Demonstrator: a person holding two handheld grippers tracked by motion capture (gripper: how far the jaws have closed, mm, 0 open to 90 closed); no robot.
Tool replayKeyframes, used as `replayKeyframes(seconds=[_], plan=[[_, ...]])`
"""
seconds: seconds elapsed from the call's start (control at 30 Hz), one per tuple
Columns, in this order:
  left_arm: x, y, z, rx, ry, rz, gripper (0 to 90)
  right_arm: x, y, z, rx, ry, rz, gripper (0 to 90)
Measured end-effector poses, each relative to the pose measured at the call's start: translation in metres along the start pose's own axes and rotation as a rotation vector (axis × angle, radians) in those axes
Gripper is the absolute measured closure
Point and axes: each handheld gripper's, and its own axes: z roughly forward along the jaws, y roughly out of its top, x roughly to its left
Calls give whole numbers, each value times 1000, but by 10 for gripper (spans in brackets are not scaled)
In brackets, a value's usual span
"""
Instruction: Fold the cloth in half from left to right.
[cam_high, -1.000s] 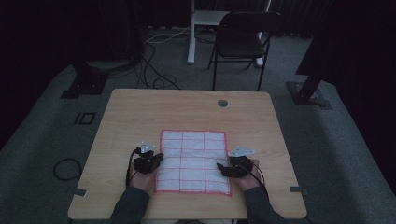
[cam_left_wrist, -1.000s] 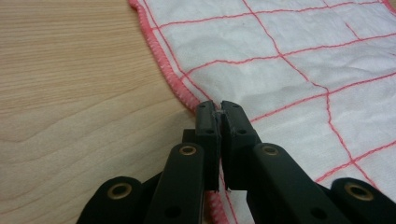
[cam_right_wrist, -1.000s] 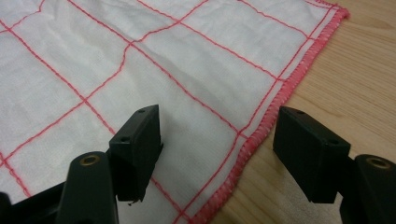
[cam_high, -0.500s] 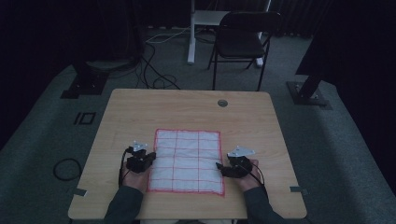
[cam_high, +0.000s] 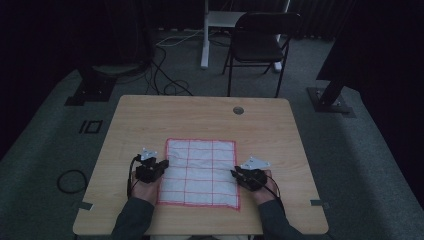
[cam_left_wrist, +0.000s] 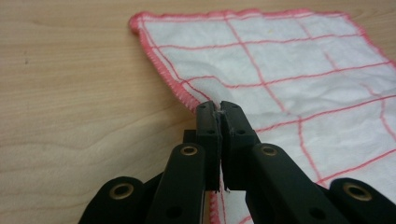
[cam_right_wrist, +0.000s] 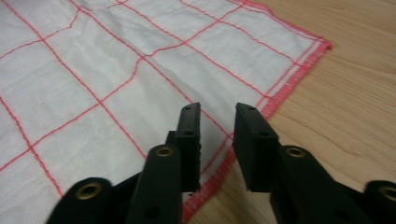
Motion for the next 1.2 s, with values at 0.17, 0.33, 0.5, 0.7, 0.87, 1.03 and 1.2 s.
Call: replayKeyframes(seconds=[0.17,0.33,0.5,0.7,0.87,1.03,1.2], plan=[[-6,6,-4,-18,-28,9,878,4,-1,8,51,12,-21,829],[-14,13,-7,-34,-51,26,878,4,-1,9,57,20,-15,831],[-23,20,-9,-43,-75,41,878,3,-2,9,55,24,-15,825],[-31,26,-8,-44,-106,45,878,2,-2,9,55,34,-13,822],[-35,29,-8,-48,-137,37,878,3,-2,10,54,34,-10,824],[-39,32,-10,-57,-166,28,878,4,-2,10,55,33,-7,824],[-44,37,-10,-63,-184,31,879,4,-2,10,54,35,-4,820]])
